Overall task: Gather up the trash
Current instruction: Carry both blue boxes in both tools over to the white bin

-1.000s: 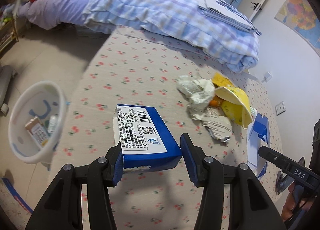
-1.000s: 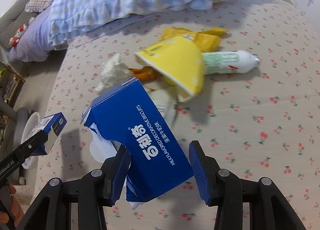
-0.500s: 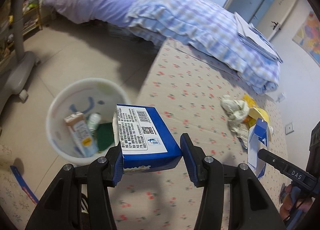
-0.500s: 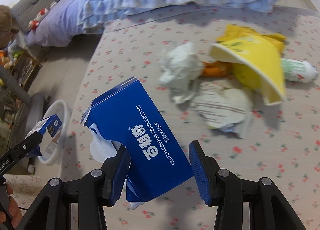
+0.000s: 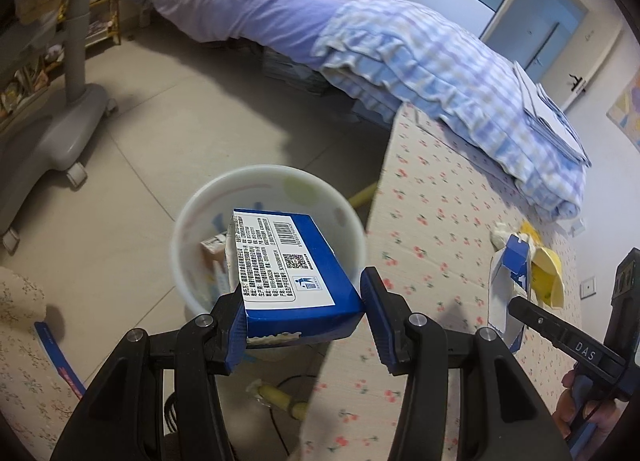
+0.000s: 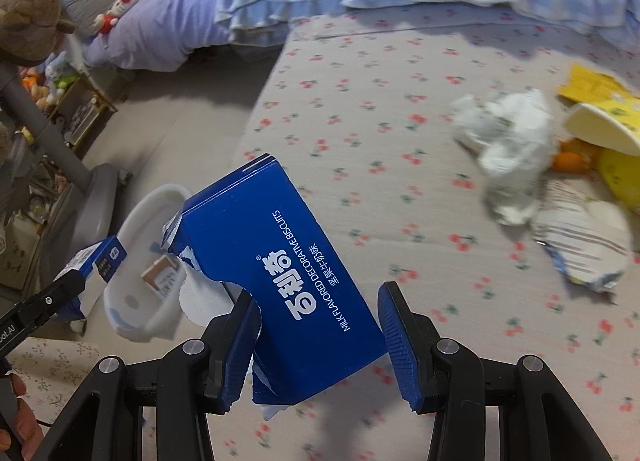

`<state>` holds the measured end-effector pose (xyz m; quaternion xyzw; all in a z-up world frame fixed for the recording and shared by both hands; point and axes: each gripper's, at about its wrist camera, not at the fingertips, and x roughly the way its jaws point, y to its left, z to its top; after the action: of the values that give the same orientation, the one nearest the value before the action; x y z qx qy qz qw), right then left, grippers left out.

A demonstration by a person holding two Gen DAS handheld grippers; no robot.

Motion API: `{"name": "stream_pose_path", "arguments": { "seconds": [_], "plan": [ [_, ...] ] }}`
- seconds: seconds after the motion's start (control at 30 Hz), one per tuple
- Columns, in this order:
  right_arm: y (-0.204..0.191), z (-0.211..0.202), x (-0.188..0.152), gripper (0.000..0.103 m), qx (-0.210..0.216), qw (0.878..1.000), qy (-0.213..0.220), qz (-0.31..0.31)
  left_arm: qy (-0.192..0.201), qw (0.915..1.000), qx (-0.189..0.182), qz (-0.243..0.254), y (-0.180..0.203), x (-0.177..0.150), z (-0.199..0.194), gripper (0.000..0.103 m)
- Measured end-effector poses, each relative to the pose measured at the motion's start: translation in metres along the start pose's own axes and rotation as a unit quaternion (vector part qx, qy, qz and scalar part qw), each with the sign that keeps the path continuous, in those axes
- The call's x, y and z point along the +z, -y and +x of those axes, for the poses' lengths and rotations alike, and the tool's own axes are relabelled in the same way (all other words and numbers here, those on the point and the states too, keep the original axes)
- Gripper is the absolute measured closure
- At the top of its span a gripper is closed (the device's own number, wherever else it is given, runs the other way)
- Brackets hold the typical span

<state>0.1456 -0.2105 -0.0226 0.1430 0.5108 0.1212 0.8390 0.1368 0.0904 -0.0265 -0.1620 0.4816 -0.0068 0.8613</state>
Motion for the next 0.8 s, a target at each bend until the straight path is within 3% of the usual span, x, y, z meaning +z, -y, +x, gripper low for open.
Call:
{"name": "stream_pose_path", "arguments": {
  "seconds": [0.47, 0.6, 0.8],
  "plan": [
    [-0.049, 0.039, 0.007, 0.051, 0.01, 1.0, 0.013, -0.025, 0.011, 0.9998, 0.013, -0.011, -0.039, 0.012, 0.013, 0.048],
    [-0.059, 0.046, 0.008, 0.051, 0.022, 0.999, 0.017, -0.029, 0.01, 0.9987, 0.048, -0.013, -0.046, 0.011, 0.012, 0.021],
    [-0.084, 0.065, 0.005, 0.051, 0.034, 0.998, 0.005, -0.047, 0.01, 0.9949, 0.099, -0.019, -0.066, 0.009, 0.003, 0.019]
  ]
}}
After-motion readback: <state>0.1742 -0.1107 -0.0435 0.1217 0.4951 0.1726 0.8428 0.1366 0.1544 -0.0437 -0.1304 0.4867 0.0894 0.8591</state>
